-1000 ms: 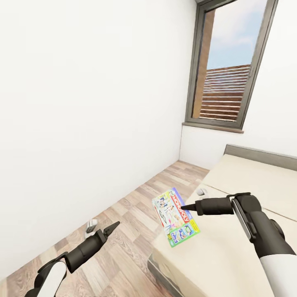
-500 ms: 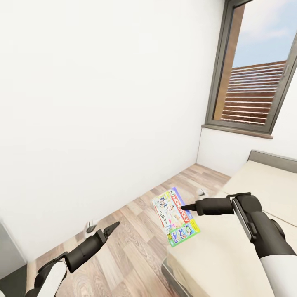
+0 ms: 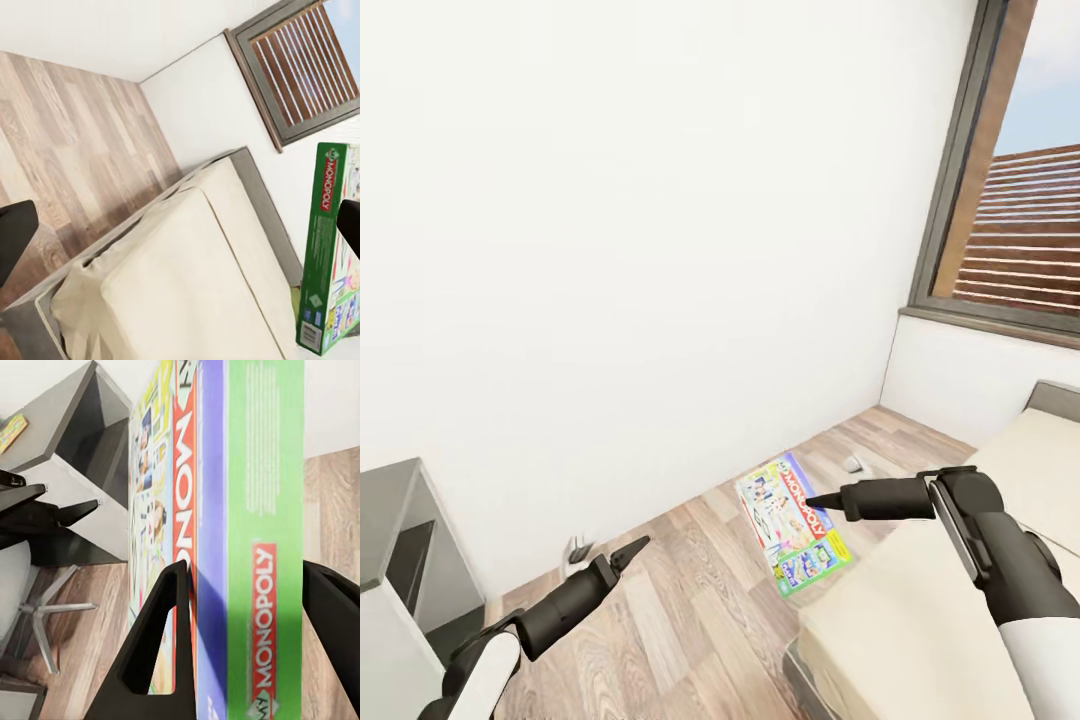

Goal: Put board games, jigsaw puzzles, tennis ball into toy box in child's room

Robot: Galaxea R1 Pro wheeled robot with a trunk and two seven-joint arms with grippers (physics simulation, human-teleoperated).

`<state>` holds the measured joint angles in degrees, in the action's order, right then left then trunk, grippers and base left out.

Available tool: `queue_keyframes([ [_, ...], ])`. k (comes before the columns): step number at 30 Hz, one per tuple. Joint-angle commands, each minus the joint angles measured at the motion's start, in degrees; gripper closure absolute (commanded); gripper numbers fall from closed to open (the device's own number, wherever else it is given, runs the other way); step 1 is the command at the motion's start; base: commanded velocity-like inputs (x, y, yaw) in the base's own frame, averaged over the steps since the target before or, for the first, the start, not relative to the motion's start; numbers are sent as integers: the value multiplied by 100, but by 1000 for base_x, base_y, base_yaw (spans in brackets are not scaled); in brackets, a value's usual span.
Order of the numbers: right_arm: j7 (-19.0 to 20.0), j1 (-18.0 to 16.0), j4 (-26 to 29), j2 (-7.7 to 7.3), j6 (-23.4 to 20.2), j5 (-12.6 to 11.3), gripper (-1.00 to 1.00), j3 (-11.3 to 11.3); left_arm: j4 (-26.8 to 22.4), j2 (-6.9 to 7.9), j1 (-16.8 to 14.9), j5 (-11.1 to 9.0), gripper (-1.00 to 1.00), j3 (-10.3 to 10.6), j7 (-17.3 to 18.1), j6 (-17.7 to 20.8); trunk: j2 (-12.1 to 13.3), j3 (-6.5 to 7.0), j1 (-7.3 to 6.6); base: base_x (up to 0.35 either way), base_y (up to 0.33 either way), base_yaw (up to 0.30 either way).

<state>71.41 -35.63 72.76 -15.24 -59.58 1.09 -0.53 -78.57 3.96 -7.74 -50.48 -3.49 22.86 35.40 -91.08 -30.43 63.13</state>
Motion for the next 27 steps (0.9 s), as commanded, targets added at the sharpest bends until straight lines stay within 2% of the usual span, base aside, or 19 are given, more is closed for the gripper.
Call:
queue_keyframes([
  [1,27,-3,6,-14,-42,6,100,15,-1,-3,-6,-33,-100,-6,-8,46,38,10,-23,0,0,280],
  [20,45,-7,13,-92,-42,-1,100,159,-9,-37,-21,-41,-100,3,-63,52,800,309,-440,0,0,281],
  [25,58,-11,32,-156,-42,-7,100,164,-38,-48,-180,-81,-100,-3,-143,211,1001,387,-550,0,0,281],
  [27,61,-12,37,-179,-42,-9,100,165,-103,-68,-370,-92,-100,-4,-260,429,1081,419,-594,0,0,281],
])
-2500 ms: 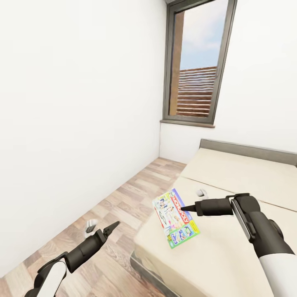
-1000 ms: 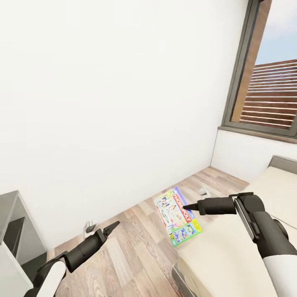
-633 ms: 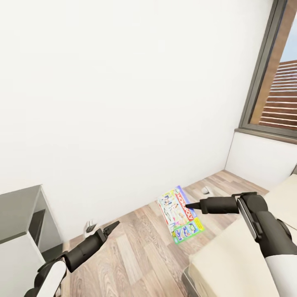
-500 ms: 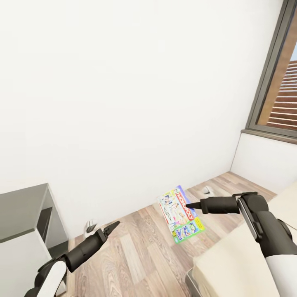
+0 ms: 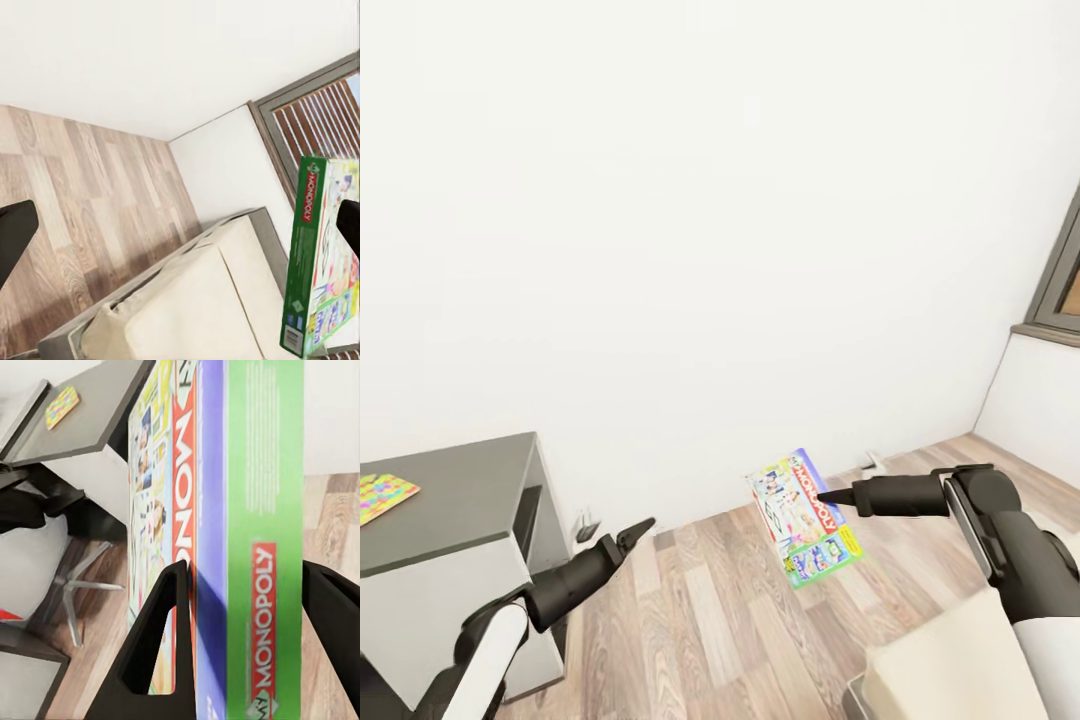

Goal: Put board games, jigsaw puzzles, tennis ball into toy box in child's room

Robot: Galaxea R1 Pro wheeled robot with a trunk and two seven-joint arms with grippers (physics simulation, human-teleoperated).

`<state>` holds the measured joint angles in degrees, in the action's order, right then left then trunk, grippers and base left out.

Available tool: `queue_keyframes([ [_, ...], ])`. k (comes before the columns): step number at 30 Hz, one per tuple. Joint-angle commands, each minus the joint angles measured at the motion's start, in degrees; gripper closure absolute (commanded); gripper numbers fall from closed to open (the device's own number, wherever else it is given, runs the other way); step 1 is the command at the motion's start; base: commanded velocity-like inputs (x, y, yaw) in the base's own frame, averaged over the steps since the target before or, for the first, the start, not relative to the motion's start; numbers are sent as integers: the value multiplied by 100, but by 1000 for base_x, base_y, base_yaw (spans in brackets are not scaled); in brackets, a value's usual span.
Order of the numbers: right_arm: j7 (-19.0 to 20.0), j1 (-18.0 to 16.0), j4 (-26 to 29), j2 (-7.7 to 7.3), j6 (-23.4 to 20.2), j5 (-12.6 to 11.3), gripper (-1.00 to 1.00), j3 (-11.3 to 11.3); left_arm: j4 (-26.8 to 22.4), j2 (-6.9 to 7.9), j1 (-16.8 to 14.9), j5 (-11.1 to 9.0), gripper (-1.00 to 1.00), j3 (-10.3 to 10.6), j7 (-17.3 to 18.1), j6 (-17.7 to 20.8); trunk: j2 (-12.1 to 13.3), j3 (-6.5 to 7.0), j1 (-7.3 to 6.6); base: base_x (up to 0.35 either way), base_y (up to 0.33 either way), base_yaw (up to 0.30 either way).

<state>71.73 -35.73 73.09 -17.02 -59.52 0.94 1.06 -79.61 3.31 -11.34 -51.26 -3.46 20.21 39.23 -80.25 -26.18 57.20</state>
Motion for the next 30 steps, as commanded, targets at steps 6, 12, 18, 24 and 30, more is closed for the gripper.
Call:
queue_keyframes([
  [6,42,-7,9,-109,-48,-11,100,7,-164,-136,-452,-112,-100,-51,-604,505,238,88,-133,0,0,281],
  [12,51,-26,8,-227,-48,-31,100,32,-298,-177,-757,-628,-100,-74,-1270,686,479,183,-264,0,0,281],
  [18,57,-38,4,-286,-48,-41,100,117,-652,-203,-1034,-1475,-100,-73,-2532,777,720,277,-396,0,0,279],
  [24,38,-87,-5,-291,-48,-27,100,159,-719,-209,-1214,-1596,-100,-79,-2959,786,960,371,-528,0,0,275],
  [30,12,-249,-132,-288,-48,-8,100,400,-833,-211,-1276,-1654,-100,-83,-3101,781,1201,465,-660,0,0,275],
])
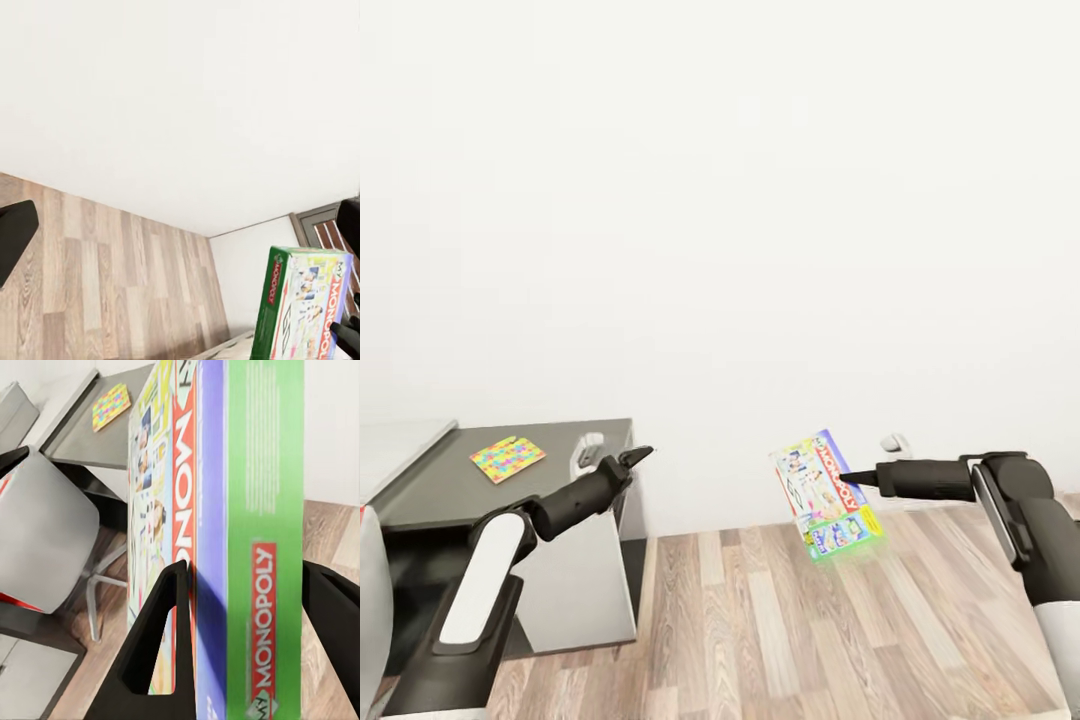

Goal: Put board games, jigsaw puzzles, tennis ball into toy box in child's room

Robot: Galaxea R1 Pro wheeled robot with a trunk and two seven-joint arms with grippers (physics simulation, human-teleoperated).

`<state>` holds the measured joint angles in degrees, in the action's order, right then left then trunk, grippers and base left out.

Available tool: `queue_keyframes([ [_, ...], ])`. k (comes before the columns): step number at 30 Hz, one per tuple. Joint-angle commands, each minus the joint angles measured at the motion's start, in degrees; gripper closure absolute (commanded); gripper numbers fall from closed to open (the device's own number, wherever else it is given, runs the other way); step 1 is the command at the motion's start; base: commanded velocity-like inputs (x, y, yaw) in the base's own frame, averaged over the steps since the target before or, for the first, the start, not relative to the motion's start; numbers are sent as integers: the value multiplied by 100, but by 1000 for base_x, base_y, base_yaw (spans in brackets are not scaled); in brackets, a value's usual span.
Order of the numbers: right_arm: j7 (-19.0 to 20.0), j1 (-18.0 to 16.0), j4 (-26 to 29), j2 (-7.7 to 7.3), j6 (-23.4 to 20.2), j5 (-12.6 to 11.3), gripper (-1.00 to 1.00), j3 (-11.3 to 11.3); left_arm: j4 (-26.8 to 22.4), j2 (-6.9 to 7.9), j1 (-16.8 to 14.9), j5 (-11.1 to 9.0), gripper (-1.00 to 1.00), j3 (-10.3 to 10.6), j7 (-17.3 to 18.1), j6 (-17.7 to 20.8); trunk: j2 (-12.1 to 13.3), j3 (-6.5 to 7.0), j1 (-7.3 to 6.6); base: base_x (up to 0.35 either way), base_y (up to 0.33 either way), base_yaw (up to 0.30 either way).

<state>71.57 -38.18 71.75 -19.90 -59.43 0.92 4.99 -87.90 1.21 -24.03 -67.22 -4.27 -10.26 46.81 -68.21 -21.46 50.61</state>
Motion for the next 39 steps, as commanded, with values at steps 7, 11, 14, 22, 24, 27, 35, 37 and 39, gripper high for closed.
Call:
queue_keyframes([
  [7,30,-79,-113,29,-57,1,100,230,-298,38,-6,-341,-100,-6,-87,46,278,103,-154,0,0,275],
  [11,40,-69,-100,30,-57,-9,100,247,-347,75,-1,-396,-100,-2,-224,46,438,166,-242,0,0,276],
  [14,45,-64,-91,30,-57,-11,100,256,-379,100,1,-426,-100,-3,-479,48,559,214,-308,0,0,277],
  [22,51,-54,-75,58,-57,-2,100,242,-407,133,4,-499,-100,-8,-817,62,879,340,-484,0,0,277],
  [24,53,-51,-61,60,-57,-4,100,236,-408,135,4,-509,-100,-7,-832,68,960,372,-527,0,0,277],
  [27,56,-43,46,60,-57,-13,100,231,-410,142,2,-527,-100,-5,-854,79,1080,419,-593,0,0,277],
  [35,58,-28,265,54,-57,-1,100,247,-412,149,-2,-541,-100,-6,-846,95,1401,546,-769,0,0,277],
  [37,55,-26,295,61,-57,8,100,252,-412,150,-3,-548,-100,-8,-838,101,1481,578,-813,0,0,278],
  [39,45,-25,313,69,-57,16,100,249,-412,150,-11,-570,-100,-7,-832,115,1561,610,-857,0,0,278],
])
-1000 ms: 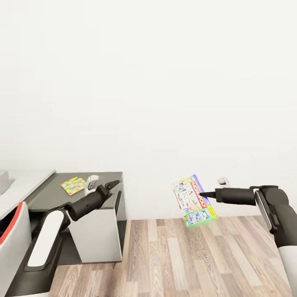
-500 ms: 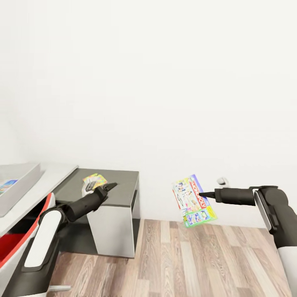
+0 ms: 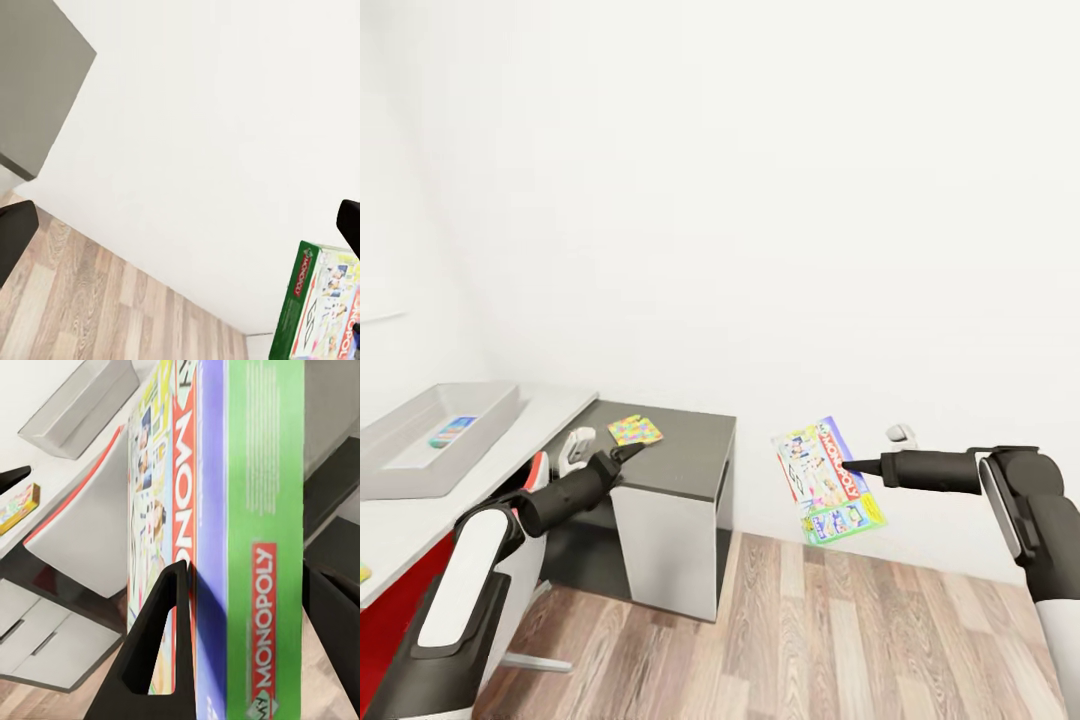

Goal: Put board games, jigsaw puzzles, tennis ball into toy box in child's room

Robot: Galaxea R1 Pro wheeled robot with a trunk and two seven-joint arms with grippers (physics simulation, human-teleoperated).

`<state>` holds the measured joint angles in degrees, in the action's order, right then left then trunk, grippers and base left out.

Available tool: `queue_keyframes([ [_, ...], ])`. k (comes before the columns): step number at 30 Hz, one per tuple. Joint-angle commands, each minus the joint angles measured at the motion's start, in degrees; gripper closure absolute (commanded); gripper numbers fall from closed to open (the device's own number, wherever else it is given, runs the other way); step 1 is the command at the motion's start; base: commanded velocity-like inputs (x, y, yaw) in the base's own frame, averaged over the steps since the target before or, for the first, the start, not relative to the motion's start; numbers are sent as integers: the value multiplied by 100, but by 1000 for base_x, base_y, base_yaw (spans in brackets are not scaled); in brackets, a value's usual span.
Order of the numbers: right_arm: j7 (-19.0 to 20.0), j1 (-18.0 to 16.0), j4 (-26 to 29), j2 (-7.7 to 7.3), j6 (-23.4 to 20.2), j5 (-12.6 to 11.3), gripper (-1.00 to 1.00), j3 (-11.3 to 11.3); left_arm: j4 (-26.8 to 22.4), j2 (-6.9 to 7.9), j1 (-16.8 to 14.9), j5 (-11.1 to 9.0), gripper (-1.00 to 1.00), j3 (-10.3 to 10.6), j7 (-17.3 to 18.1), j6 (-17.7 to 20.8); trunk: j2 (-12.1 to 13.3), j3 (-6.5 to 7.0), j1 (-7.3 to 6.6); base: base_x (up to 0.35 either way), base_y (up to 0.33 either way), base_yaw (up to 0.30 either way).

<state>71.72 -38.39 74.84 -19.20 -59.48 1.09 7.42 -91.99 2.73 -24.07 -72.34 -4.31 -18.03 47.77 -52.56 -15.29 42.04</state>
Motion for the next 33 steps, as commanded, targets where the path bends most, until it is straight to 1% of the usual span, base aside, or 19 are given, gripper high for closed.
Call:
queue_keyframes([
  [1,24,-3,11,2,-52,2,100,2,-3,-1,-13,-83,-100,-2,-52,27,36,8,-22,0,0,278],
  [2,24,-3,11,2,-52,2,100,2,-3,-1,-13,-83,-100,-2,-52,27,76,24,-44,0,0,278],
  [6,9,-2,28,11,-52,9,100,-9,-3,1,-31,-247,-100,-1,-54,67,236,88,-132,0,0,278],
  [11,5,-2,31,13,-52,11,100,-11,-3,13,-38,-327,-100,-5,-57,108,437,167,-241,0,0,278],
  [15,2,-2,32,17,-52,13,100,-15,-3,76,-41,-384,-100,-7,-66,135,597,231,-329,0,0,278],
  [21,-1,-2,35,20,-52,19,100,-19,-1,134,-36,-420,-100,-23,-74,148,838,326,-461,0,0,278],
  [27,-1,-2,34,21,-52,21,100,-14,1,162,-31,-432,-100,-94,-82,152,1079,421,-593,0,0,278],
  [33,-1,-2,36,17,-52,16,100,-18,3,171,-23,-437,-100,-119,-85,153,1319,516,-725,0,0,278],
])
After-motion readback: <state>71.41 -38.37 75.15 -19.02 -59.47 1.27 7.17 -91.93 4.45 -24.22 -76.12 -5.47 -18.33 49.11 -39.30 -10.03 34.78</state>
